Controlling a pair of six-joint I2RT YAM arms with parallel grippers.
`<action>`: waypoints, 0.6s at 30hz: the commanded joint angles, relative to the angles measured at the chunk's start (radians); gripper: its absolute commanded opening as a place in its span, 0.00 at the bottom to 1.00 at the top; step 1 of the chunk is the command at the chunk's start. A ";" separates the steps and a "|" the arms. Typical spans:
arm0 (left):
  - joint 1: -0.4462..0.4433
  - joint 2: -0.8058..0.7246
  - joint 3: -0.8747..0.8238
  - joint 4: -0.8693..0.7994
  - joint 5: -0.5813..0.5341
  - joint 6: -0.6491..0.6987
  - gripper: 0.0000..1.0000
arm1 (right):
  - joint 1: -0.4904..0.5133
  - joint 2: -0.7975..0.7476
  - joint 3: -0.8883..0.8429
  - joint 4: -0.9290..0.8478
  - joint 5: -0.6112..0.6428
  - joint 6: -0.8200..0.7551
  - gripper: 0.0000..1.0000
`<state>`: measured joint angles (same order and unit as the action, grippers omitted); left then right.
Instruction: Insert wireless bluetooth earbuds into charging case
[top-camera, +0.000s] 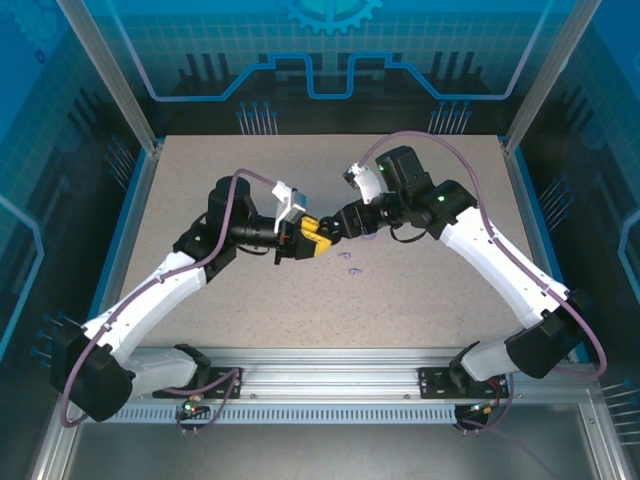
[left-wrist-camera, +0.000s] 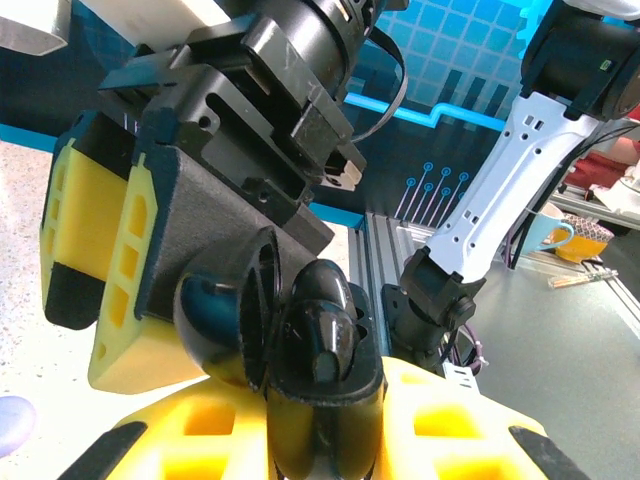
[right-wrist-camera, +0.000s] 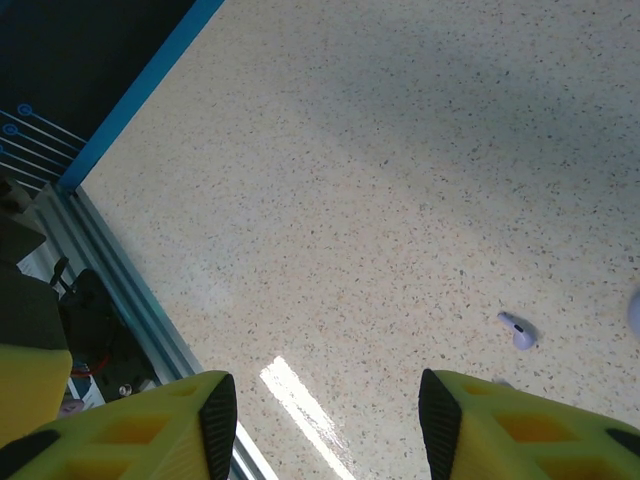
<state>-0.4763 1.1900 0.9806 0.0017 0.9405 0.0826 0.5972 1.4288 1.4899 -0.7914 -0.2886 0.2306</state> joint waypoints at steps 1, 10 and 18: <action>-0.009 0.032 0.045 -0.042 -0.015 0.021 0.19 | 0.016 -0.031 0.017 0.018 -0.024 -0.022 0.54; -0.008 0.072 0.073 -0.071 -0.027 0.015 0.19 | 0.019 -0.051 0.016 0.007 0.029 -0.020 0.54; 0.040 0.076 0.061 -0.034 -0.181 -0.109 0.19 | -0.007 -0.055 -0.004 -0.013 0.201 0.033 0.57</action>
<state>-0.4709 1.2453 1.0260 -0.0555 0.8536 0.0521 0.5987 1.4052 1.4899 -0.7971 -0.1390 0.2291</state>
